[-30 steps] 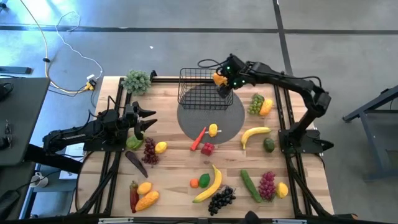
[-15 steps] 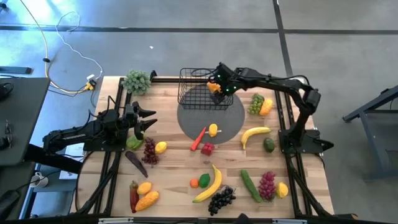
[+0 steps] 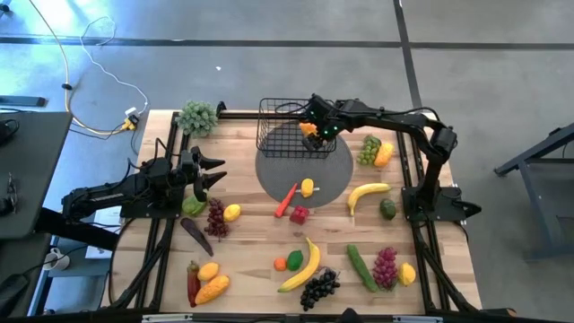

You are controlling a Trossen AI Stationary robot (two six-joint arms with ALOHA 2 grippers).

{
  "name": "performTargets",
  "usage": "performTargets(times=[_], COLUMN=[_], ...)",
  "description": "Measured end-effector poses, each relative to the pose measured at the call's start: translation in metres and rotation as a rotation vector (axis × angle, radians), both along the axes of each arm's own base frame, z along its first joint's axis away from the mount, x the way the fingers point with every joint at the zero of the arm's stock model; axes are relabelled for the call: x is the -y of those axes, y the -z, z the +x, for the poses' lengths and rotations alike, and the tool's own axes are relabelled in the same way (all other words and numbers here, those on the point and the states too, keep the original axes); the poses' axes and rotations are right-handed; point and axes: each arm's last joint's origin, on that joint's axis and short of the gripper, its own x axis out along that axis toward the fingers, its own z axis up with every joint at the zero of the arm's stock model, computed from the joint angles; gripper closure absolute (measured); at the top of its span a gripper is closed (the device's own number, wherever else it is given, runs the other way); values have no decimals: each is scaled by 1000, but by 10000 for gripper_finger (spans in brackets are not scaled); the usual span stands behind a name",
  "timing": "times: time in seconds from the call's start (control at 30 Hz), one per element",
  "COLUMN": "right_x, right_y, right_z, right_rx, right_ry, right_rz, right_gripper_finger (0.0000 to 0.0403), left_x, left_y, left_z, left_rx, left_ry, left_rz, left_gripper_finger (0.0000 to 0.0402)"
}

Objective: Build produce basket
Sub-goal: Put the mango into the wire basket, then put the yellow lemon into the wire basket

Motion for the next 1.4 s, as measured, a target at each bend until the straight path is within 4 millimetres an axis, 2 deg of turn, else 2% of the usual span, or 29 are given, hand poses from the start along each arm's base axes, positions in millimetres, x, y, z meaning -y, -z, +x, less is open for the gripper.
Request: performTargets(times=[0.13, 0.33, 0.63, 0.97, 1.27, 1.4], right_x=[-1, -3, -1, 0, -1, -1], right_y=[1, 2, 2, 2, 2, 2], right_z=[-2, -5, -5, -5, -5, -5], right_rx=[-12, -36, -21, -11, 1, 2], right_ry=[35, 77, 98, 119, 132, 146], right_rz=[26, 59, 70, 79, 112, 118], right_gripper_finger=[173, 173, 173, 172, 113, 106], left_x=[0, 0, 0, 0, 0, 0], left_y=[0, 0, 0, -1, -2, -2], left_z=[0, 0, 0, 0, 0, 0], left_rx=[6, 65, 107, 116, 127, 139], left_ry=[-1, -6, -9, -8, -7, -7], left_rz=[-15, -159, -262, -265, -265, -294], left_gripper_finger=[196, 196, 196, 196, 196, 196])
